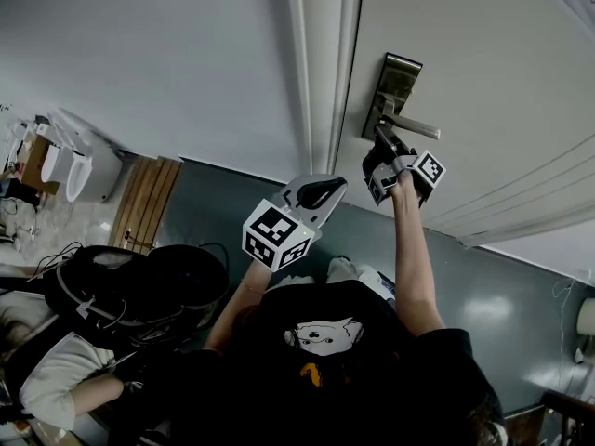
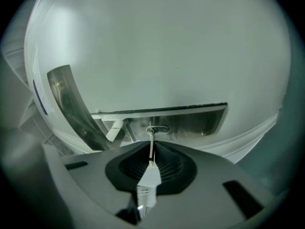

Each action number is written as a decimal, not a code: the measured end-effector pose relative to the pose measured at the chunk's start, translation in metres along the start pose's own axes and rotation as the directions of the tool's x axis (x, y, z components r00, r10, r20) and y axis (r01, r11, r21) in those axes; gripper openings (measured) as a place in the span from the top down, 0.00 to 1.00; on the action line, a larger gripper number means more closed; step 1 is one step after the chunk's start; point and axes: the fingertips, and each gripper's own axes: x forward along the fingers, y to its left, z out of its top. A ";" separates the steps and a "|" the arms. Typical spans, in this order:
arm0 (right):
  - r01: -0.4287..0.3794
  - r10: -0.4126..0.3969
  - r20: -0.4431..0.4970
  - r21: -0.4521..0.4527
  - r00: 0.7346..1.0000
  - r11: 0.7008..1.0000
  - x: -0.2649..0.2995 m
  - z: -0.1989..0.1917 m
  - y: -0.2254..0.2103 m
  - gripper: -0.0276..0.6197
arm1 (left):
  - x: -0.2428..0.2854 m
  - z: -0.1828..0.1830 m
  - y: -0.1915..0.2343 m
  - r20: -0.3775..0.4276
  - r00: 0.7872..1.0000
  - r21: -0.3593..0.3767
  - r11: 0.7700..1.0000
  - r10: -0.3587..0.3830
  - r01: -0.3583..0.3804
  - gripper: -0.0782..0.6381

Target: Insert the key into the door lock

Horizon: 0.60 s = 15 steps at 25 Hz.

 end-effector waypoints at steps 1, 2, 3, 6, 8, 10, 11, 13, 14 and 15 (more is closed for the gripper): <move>0.003 -0.003 0.004 -0.008 1.000 1.000 -0.003 -0.002 0.002 0.92 | -0.003 0.000 -0.004 0.004 1.000 0.003 1.000 0.000 0.000 0.87; 0.006 -0.005 0.007 -0.015 1.000 1.000 -0.006 -0.004 0.004 0.92 | -0.006 0.001 -0.007 0.006 1.000 0.005 1.000 -0.001 0.001 0.87; 0.009 -0.009 0.009 -0.018 1.000 1.000 -0.007 -0.004 0.005 0.92 | -0.006 0.002 -0.008 0.006 1.000 0.006 1.000 -0.002 0.002 0.87; 0.020 -0.020 0.006 -0.027 1.000 0.999 -0.007 -0.001 0.005 0.92 | -0.004 0.003 -0.007 0.002 1.000 0.003 1.000 -0.005 0.005 0.87; 0.028 -0.028 -0.003 -0.035 1.000 0.999 -0.010 -0.002 0.004 0.91 | -0.005 0.002 -0.006 0.001 1.000 -0.001 1.000 -0.002 0.002 0.87; 0.043 -0.044 -0.016 -0.062 0.999 0.997 -0.016 -0.007 0.004 0.91 | -0.009 0.002 -0.006 0.003 1.000 -0.005 1.000 0.001 -0.001 0.87; 0.050 -0.052 -0.023 -0.080 0.998 0.996 -0.020 -0.011 0.005 0.90 | -0.013 0.001 -0.006 0.004 1.000 -0.007 1.000 0.002 -0.002 0.87; 0.060 -0.064 -0.035 -0.114 0.997 0.992 -0.027 -0.018 0.006 0.90 | -0.017 0.000 -0.007 0.004 1.000 -0.009 1.000 0.003 -0.003 0.87; 0.065 -0.071 -0.040 -0.128 0.997 0.990 -0.030 -0.020 0.005 0.90 | -0.016 -0.002 -0.007 0.002 1.000 -0.011 1.000 0.003 -0.003 0.87; 0.070 -0.077 -0.044 -0.140 0.996 0.988 -0.033 -0.021 0.005 0.90 | -0.015 -0.003 -0.007 0.000 1.000 -0.014 1.000 0.002 -0.002 0.87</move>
